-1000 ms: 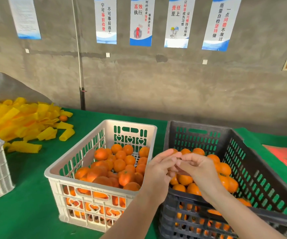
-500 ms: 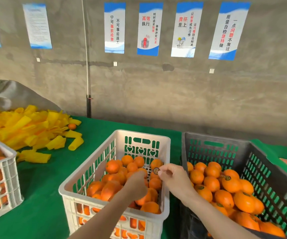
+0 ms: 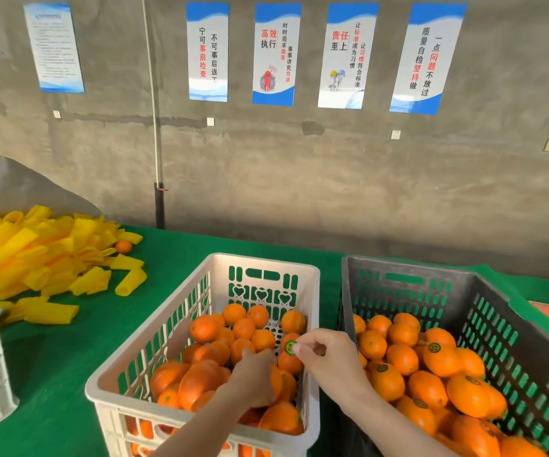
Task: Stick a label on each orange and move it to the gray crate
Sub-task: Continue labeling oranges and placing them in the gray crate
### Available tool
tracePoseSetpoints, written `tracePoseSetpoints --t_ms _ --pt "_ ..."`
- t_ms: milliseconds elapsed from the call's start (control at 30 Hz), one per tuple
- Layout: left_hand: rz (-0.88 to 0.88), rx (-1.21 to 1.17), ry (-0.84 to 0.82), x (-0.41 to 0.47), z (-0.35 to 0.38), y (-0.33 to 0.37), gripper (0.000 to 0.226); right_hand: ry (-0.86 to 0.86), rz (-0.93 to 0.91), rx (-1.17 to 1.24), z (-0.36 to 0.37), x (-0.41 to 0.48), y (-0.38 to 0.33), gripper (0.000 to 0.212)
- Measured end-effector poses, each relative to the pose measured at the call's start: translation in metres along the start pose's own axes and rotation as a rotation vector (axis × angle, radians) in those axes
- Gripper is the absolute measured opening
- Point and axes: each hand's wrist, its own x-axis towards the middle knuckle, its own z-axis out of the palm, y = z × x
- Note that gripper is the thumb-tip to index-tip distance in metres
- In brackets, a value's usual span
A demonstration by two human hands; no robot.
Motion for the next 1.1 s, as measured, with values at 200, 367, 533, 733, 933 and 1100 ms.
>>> tracePoseSetpoints --t_ms 200,367,533,733,933,1100 --pt "-0.036 -0.763 0.077 0.001 -0.018 -0.012 0.061 0.083 0.012 0.148 -0.008 -0.003 -0.003 0.017" --pt "0.130 -1.165 -0.051 -0.036 -0.043 0.008 0.071 -0.089 -0.143 0.261 -0.031 -0.015 -0.009 0.067" --pt "0.238 -1.245 -0.133 -0.077 -0.040 0.049 0.067 -0.023 -0.371 0.100 -0.061 -0.040 -0.009 0.095" --pt "0.335 -1.282 -0.224 -0.109 -0.012 0.093 0.060 0.130 -0.369 0.107 -0.100 -0.077 -0.008 0.083" --pt "0.119 -1.721 -0.369 -0.119 0.001 0.120 0.063 0.146 -0.159 0.391 -0.140 -0.100 -0.009 0.014" --pt "0.223 -1.670 -0.396 -0.126 0.012 0.139 0.055 0.147 -0.233 0.103 -0.145 -0.118 -0.008 0.019"
